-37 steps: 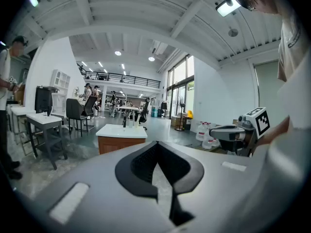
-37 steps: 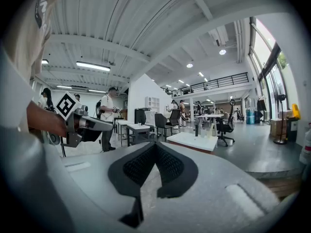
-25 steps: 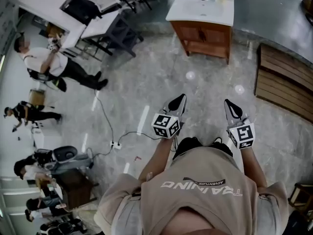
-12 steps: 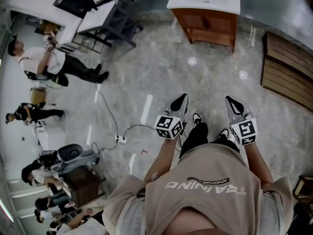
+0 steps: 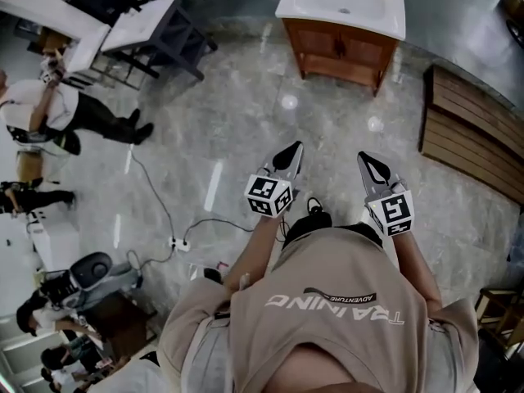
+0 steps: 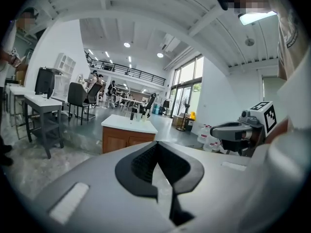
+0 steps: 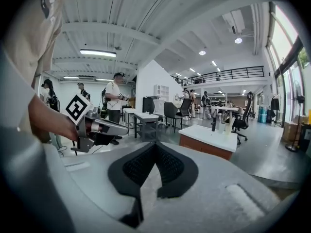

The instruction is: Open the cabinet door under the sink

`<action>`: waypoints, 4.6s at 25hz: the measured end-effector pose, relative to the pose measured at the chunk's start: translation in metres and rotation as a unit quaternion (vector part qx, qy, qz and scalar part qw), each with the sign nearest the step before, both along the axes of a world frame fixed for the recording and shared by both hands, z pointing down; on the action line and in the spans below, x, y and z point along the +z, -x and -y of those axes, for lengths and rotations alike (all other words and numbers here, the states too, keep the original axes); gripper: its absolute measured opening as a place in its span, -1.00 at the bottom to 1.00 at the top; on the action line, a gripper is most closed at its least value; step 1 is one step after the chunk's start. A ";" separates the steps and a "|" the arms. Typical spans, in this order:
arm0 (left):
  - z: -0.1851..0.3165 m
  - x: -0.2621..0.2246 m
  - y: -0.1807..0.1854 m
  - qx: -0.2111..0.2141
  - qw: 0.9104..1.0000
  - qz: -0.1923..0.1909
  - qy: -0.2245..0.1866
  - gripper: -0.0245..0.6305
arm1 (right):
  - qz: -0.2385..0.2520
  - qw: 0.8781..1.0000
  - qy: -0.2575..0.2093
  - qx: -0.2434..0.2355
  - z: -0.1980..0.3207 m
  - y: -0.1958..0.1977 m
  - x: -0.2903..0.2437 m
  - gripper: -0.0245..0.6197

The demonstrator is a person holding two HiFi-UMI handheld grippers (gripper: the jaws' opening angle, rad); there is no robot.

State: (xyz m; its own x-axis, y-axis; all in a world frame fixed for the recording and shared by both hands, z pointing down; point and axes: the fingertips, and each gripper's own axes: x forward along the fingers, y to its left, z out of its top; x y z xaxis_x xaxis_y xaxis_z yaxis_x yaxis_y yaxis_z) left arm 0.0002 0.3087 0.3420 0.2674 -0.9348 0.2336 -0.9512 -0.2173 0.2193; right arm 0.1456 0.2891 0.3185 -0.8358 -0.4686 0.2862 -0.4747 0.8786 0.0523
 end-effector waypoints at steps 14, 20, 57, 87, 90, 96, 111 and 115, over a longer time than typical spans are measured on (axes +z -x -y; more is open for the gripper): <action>0.043 0.016 0.063 0.032 0.999 -0.026 -0.018 -0.88 | -0.016 0.998 0.036 0.054 0.043 0.051 0.014 -0.92; 0.057 0.022 0.070 0.020 0.999 -0.027 -0.005 -0.88 | -0.017 0.998 0.052 0.043 0.078 0.069 0.029 -0.92; 0.324 0.008 0.072 0.060 0.998 0.008 0.029 -0.88 | -0.025 0.996 0.049 0.075 0.322 0.065 0.049 -0.92; 0.465 0.084 0.115 0.203 0.973 0.041 0.105 -0.88 | -0.060 0.963 0.098 0.246 0.377 0.078 0.065 -0.92; 0.472 0.093 0.096 0.207 0.970 0.040 0.118 -0.88 | -0.077 0.961 0.110 0.244 0.382 0.053 0.085 -0.92; 0.476 0.128 0.080 0.190 0.968 0.043 0.159 -0.88 | -0.083 0.962 0.125 0.229 0.409 0.035 0.130 -0.92; 0.522 0.236 0.072 0.078 0.971 -0.067 0.214 -0.88 | -0.063 0.960 0.156 0.223 0.487 0.037 0.233 -0.92; 0.520 0.283 0.072 0.059 0.967 -0.071 0.238 -0.88 | -0.067 0.961 0.170 0.209 0.489 0.041 0.268 -0.92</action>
